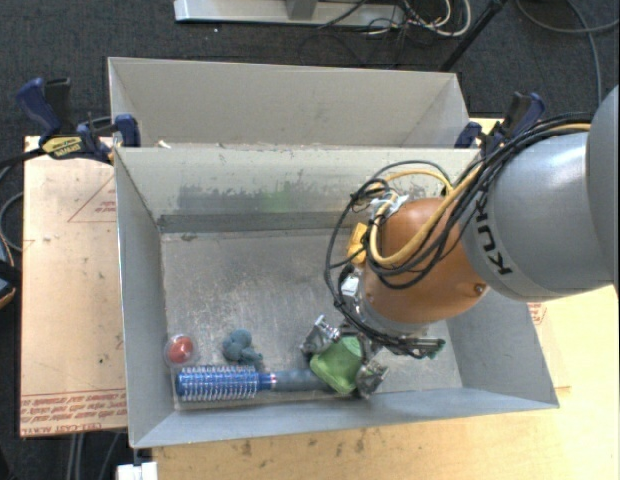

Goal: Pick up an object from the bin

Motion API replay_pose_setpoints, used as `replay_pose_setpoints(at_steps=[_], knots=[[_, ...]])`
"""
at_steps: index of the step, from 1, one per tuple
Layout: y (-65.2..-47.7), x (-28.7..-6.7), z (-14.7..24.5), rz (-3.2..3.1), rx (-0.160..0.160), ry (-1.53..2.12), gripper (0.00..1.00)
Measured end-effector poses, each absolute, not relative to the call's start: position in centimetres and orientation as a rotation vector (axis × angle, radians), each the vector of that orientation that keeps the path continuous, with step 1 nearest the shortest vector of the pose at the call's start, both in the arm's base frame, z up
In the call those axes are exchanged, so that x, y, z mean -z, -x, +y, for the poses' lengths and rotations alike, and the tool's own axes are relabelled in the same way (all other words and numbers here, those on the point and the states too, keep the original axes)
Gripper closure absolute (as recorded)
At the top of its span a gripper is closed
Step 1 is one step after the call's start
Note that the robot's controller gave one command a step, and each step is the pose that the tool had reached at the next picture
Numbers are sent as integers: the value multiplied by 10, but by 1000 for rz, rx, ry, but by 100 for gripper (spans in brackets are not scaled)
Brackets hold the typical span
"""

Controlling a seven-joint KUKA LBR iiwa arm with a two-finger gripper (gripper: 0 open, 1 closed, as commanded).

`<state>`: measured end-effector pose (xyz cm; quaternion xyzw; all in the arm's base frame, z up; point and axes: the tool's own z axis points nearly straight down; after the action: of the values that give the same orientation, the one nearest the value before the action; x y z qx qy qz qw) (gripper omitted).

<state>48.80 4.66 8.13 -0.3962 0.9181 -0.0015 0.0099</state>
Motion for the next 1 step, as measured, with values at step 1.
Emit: replay_pose_setpoints(at_steps=[1], knots=[[-484,-274,60,2765,4,1470,100]])
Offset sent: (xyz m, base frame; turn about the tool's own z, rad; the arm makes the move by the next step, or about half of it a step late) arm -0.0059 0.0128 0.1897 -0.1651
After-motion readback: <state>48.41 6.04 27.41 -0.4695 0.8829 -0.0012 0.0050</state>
